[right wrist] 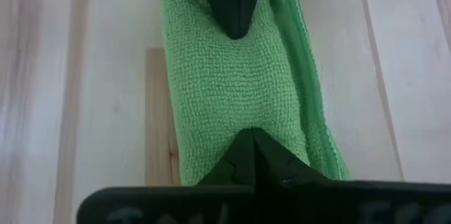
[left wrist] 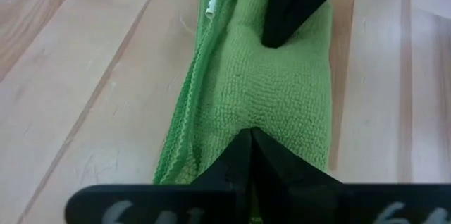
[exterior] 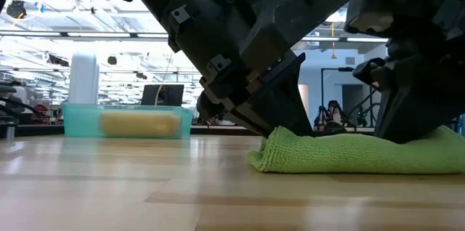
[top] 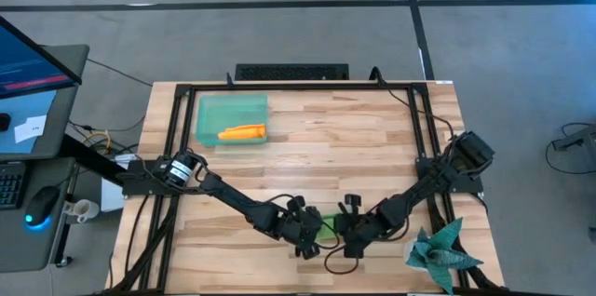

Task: Roll microfiber towels into tight, uniform cylinder then place into a basket
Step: Roll the green towel

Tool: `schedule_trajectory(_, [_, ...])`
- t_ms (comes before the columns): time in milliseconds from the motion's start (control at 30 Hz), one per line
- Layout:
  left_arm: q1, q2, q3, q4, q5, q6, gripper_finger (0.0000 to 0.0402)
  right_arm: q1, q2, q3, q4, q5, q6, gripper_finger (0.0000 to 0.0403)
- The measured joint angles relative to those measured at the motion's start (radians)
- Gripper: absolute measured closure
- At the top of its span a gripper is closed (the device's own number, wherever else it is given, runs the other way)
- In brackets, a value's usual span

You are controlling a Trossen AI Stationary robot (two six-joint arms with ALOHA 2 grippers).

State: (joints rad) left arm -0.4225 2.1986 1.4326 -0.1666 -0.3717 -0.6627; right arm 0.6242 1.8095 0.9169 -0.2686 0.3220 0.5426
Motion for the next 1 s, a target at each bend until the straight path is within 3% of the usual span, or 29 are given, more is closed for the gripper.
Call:
schedule_trajectory(233, [0.002,-0.012,0.000,-0.014,0.053,0.075,0.0401,-0.020,0.024,0.002,-0.003,-0.012,0.019,0.0389])
schedule_trajectory(367, [-0.002,-0.066,-0.002,-0.113,0.068,0.078,0.0401,-0.025,0.026,0.002,0.005,-0.032,0.036,0.0383])
schedule_trajectory(600, [-0.066,-0.220,-0.005,-0.282,-0.016,0.086,0.0401,-0.035,0.022,0.002,0.005,-0.049,0.051,0.0391])
schedule_trajectory(767, [-0.109,-0.260,-0.003,-0.204,-0.151,0.134,0.0401,-0.044,0.011,-0.003,0.021,-0.063,0.061,0.0385])
schedule_trajectory(1000, [-0.092,-0.212,-0.002,-0.108,-0.132,0.281,0.0395,-0.046,-0.005,-0.005,0.036,-0.071,0.087,0.0389])
